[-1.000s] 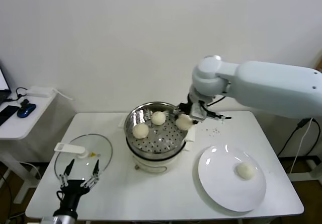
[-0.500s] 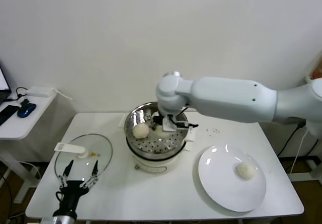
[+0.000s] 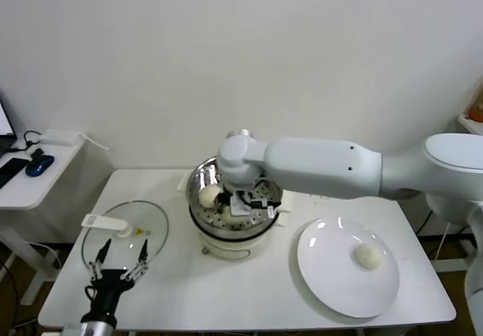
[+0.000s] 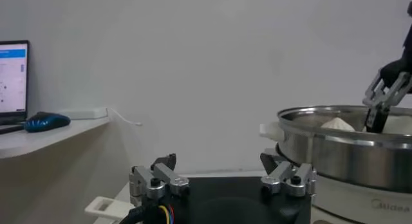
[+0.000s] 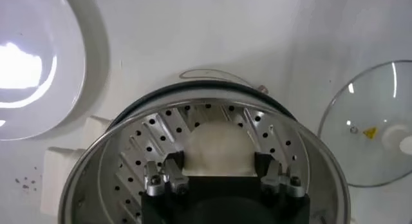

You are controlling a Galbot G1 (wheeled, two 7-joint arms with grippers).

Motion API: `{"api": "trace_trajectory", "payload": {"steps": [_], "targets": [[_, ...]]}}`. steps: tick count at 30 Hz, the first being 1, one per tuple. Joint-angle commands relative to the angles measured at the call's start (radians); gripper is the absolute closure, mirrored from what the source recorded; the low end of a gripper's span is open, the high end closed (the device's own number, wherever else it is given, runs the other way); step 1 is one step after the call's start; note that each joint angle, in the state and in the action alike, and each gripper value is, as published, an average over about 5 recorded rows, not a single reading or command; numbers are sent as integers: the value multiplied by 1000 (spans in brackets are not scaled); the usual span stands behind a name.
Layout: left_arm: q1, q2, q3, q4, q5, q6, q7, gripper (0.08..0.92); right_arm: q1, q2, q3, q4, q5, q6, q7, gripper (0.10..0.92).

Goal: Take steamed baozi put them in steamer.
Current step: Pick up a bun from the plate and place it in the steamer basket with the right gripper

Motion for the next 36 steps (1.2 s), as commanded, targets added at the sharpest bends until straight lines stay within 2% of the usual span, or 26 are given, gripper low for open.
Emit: {"api": "trace_trajectory", "payload": {"steps": [1,23,30,36], "targets": [[-2,-1,1,4,1,0,0,177,-32,19,13,-14,-54,28,0,335],[-10,-7,8,9,6,3,-2,177,-43,-8,7,7,-52,26,-8,325],[-12,-7,9,10,8,4,-2,177,-47,-11,8,1,-50,32,-9,219],[-12,-7,9,11,10,5,-2,177,-33,-14,21,-6,-16,36,-18,203]]}}
